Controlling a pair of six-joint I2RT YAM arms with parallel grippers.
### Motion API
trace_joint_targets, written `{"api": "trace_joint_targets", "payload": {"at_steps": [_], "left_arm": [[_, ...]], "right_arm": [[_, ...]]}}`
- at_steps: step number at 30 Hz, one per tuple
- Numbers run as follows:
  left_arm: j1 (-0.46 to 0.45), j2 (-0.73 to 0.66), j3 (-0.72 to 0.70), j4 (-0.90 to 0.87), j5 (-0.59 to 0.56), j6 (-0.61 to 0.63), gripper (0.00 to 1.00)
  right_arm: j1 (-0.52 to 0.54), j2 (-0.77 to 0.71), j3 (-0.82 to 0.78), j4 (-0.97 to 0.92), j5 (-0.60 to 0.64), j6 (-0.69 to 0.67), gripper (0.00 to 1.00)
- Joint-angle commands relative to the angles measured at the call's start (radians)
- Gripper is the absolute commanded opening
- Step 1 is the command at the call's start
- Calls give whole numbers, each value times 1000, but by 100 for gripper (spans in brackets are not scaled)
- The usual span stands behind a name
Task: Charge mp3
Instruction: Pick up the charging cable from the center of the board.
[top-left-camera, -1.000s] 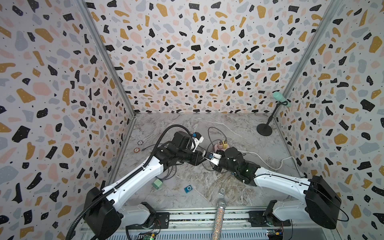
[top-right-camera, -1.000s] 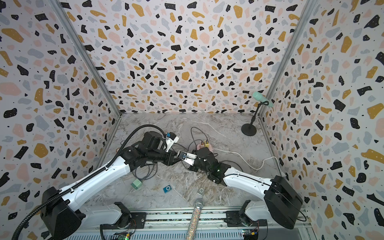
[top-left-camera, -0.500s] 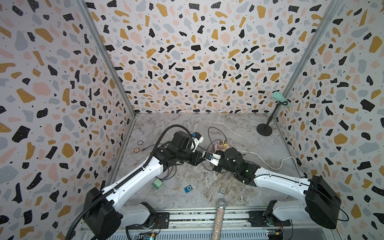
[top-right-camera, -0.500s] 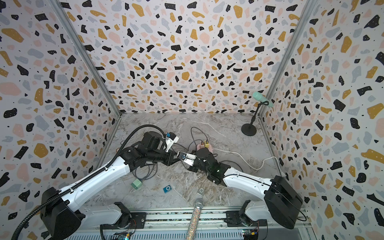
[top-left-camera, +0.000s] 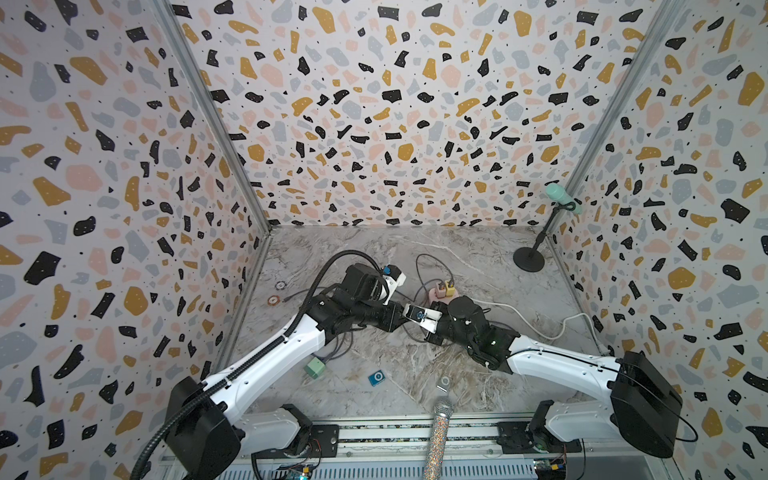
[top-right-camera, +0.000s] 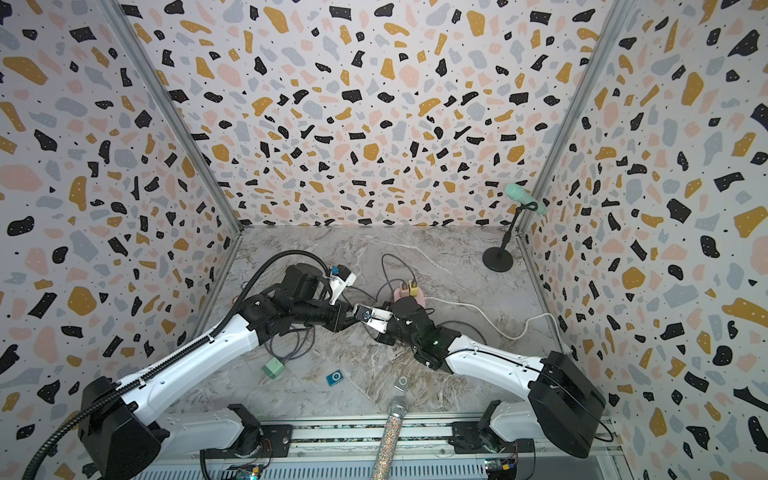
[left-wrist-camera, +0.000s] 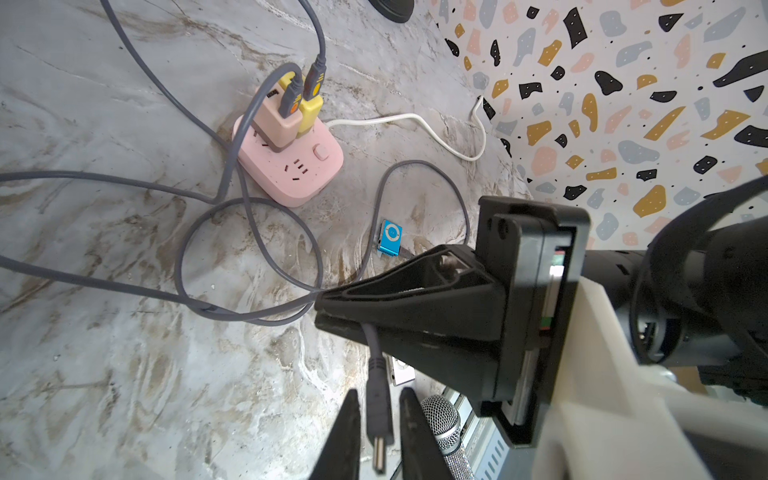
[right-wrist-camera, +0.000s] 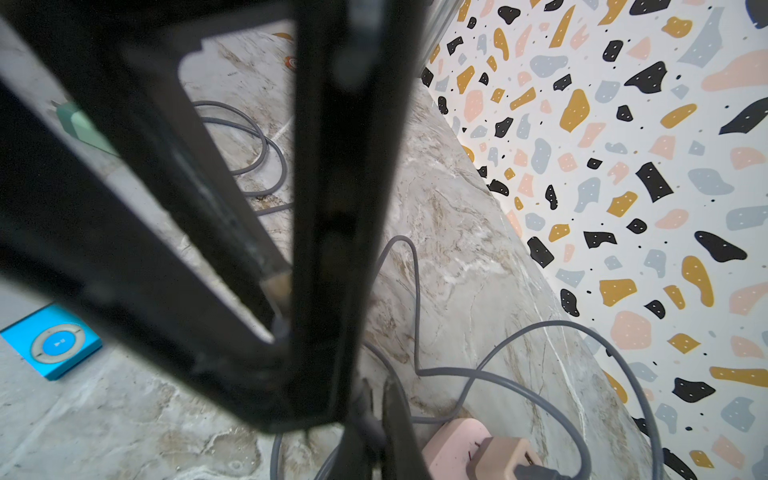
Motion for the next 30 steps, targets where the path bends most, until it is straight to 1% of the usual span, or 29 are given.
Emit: {"api": "trace_joint_targets", "payload": {"at_steps": [1,9,15,21,24,25,26,27,28,30], "left_arm": [[8,-23,-9,27,24,-3,20],[7,-15,-22,42,34,-7,18],[8,-13,-25,47,30,-14,14],[9,-33,-19,42,17,-26,14],[10,-36,-18,40,16,-27,10],[11,-36,-16,36,14,-27,10],[11,-37,-16,36,10,-27,9],[11,-40,-15,35,3,-28,9],[12,-45,-14,34,-6,-32,9],[17,-55,-9,41,-20,-43,8]], "right_arm": [[6,-29,2,-14,17,-5,0],[14,-21,4,-13,25,-10,0],[20,-17,2,-9,24,-18,0],[20,-15,-4,-7,26,-20,0],[20,-21,-7,0,31,-10,0],[20,-23,-8,9,41,2,5],[19,-25,-8,17,56,15,16],[20,-30,-9,27,75,38,34],[20,-36,-8,33,91,62,45],[17,-57,-8,45,112,115,56]]}}
